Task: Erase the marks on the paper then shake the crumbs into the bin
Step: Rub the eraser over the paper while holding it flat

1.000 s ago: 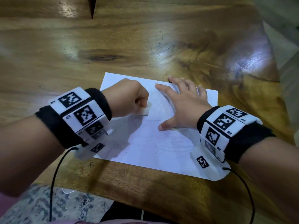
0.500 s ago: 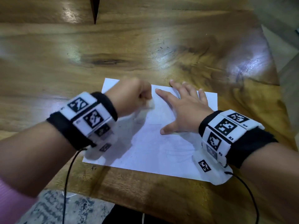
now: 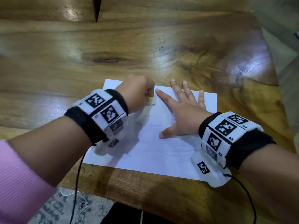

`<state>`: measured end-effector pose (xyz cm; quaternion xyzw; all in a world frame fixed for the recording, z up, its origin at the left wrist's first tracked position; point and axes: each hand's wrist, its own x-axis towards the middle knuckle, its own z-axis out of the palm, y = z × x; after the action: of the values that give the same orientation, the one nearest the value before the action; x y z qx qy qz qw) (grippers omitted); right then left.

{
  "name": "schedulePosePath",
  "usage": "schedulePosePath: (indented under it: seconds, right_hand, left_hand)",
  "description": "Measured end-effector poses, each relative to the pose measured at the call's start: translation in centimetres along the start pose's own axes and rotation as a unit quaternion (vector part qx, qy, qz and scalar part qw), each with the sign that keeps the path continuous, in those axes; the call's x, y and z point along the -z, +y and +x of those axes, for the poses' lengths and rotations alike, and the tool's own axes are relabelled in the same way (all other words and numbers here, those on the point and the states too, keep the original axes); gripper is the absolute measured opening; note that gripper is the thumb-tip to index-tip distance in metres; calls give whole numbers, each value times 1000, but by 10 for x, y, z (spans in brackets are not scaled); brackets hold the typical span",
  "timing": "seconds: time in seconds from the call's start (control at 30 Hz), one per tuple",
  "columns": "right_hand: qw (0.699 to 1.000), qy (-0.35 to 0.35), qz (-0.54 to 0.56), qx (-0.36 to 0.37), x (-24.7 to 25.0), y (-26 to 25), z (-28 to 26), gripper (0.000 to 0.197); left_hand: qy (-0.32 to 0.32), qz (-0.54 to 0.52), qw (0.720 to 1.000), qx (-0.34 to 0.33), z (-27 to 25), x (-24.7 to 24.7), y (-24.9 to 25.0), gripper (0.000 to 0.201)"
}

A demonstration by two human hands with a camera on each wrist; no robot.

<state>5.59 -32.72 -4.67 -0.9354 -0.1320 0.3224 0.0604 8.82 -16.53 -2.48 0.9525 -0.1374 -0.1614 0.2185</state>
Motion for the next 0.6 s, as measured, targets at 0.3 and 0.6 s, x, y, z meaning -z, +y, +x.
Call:
schedulePosePath:
  seconds: [0.3,0.6]
  right_hand:
    - [1000,-11,-9,-2,1,-1,0,125]
    - [1000,-18,-6,-1,3,-1,-1,124]
  left_hand:
    - [-51,-16,998,-40,-34,-9,-8,4]
    - [-96,-1,994,-60,-51,-13,-20,18]
